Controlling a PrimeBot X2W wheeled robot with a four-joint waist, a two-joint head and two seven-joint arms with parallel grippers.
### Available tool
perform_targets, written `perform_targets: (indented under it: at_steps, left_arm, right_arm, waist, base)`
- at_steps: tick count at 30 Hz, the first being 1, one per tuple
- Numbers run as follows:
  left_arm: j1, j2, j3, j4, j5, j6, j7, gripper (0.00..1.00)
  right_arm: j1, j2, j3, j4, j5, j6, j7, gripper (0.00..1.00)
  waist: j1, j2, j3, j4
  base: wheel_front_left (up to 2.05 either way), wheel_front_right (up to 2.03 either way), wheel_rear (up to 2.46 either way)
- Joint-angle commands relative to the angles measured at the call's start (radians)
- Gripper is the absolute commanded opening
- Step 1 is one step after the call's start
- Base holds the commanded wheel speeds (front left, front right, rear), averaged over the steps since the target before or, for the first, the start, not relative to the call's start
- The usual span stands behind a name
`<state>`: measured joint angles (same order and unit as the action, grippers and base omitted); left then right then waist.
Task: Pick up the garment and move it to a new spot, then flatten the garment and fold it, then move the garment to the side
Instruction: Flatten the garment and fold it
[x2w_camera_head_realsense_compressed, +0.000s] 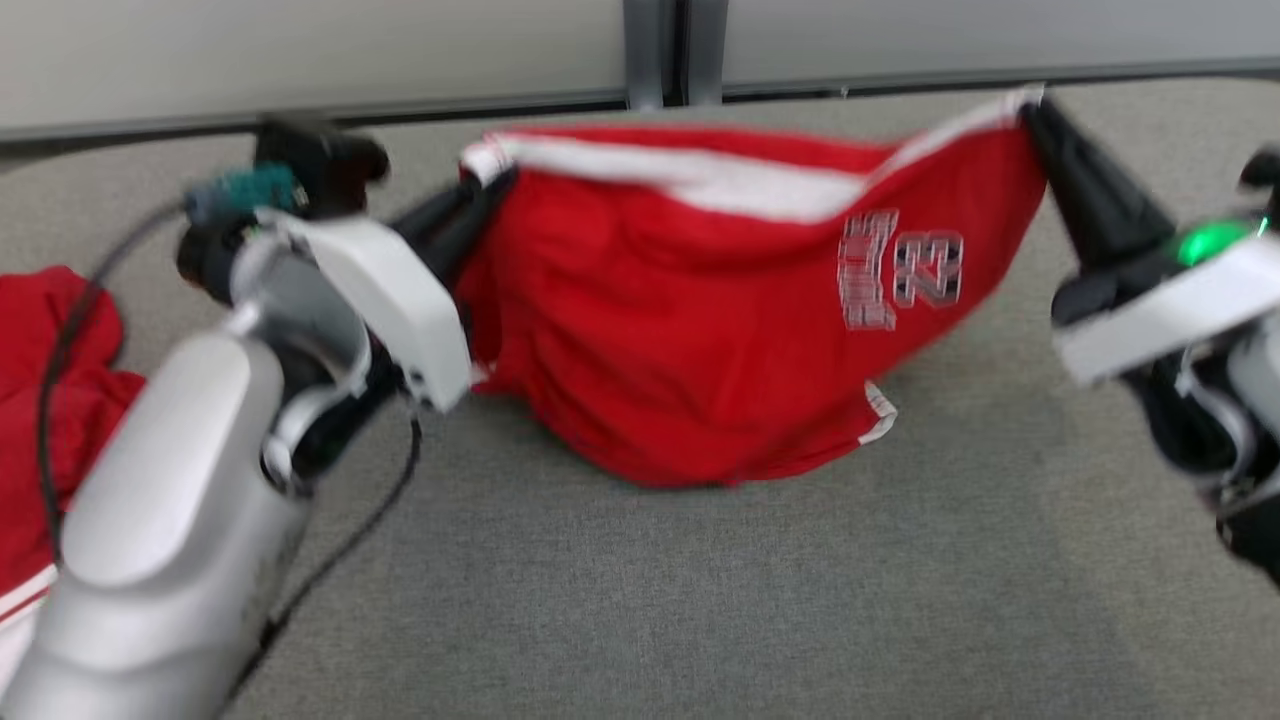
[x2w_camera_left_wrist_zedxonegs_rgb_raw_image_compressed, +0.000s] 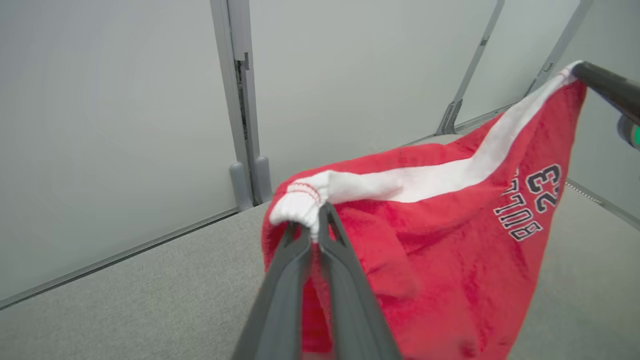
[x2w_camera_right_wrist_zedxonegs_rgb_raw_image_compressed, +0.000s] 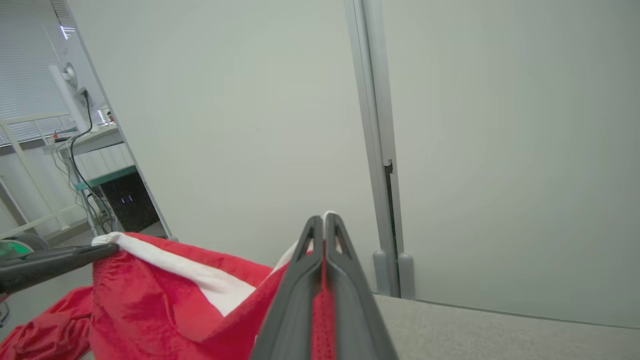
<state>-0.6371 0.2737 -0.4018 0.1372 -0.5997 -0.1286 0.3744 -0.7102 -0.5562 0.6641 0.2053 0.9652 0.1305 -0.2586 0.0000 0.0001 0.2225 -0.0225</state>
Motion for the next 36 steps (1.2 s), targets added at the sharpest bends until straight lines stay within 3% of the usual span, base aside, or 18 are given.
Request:
perform_targets:
  at_steps: [1,7,15,22,31,36]
  left_arm:
    - [-0.085,0.023,-0.009,0.045,-0.025,-0.002,-0.021,0.0]
    - [-0.375,0.045,-0.055,0.221,-0.093,-0.002,-0.09,0.0]
    - [-0.714,0.014,-0.061,0.415,-0.178,-0.002,-0.172,0.0]
    - [-0.917,-0.001,-0.114,0.55,-0.155,-0.002,-0.236,0.0]
    - [-1.011,-0.003,-0.201,0.66,-0.198,-0.002,-0.301,0.0]
    - [-0.907,0.022,-0.39,0.651,-0.206,-0.002,-0.286,0.0]
  right_arm:
    - [-0.085,0.006,0.006,0.013,0.031,0.001,-0.008,0.0]
    - [-0.369,0.044,0.037,0.117,0.107,0.0,-0.008,0.0]
    - [-0.698,0.084,0.052,0.217,0.175,0.001,-0.008,0.0]
    - [-0.871,0.054,0.039,0.249,0.161,0.001,-0.008,0.0]
    - [-0.903,0.003,0.065,0.234,0.117,0.001,-0.007,0.0]
    - [-0.827,-0.03,0.156,0.198,0.14,0.001,-0.007,0.0]
  waist:
    - [0.0,-0.0001,0.076,-0.002]
    - [0.0,-0.0001,0.188,-0.017]
    - [0.0,-0.0001,0.301,-0.036]
    - [0.0,-0.0001,0.345,-0.028]
    - [0.0,-0.0001,0.311,-0.007]
    - [0.0,-0.0001,0.264,0.006]
  base:
    - [0.0,0.0,0.0]
    - [0.0,0.0,0.0]
    - [0.0,0.0,0.0]
    - [0.0,0.0,0.0]
    - [0.0,0.0,0.0]
    - [0.0,0.0,0.0]
